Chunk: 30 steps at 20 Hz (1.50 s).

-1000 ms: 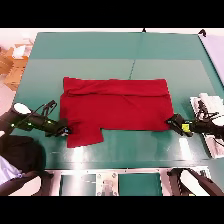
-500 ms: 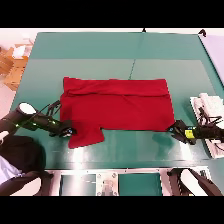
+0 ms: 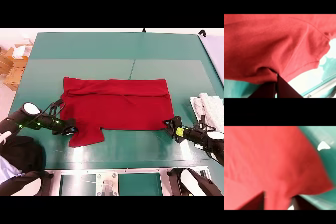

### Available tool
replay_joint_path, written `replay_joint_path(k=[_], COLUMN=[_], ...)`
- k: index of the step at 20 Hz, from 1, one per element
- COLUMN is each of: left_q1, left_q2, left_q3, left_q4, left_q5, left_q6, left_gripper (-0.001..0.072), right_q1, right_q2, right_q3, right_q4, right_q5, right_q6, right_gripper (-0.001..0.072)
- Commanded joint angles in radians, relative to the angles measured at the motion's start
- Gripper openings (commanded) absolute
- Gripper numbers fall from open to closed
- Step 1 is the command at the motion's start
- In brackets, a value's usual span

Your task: Fold the shirts.

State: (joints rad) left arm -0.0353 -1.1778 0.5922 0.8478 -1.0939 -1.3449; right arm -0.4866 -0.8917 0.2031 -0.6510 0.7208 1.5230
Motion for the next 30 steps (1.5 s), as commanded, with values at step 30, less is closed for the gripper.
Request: replay_joint_path(k=[30], left_q1=[-0.001], left_q2=[0.151], left_q3=[0.394], left_q4=[0.253], left_q5=[-0.110], left_q6=[-0.141], left_gripper=[0.0020], right_q1=[0.168], right_q2=[-0.256], right_q3=[0.719], right_q4=[-0.306], right_q5=[0.312], right_q6=[0.042], right_gripper=[0.0018])
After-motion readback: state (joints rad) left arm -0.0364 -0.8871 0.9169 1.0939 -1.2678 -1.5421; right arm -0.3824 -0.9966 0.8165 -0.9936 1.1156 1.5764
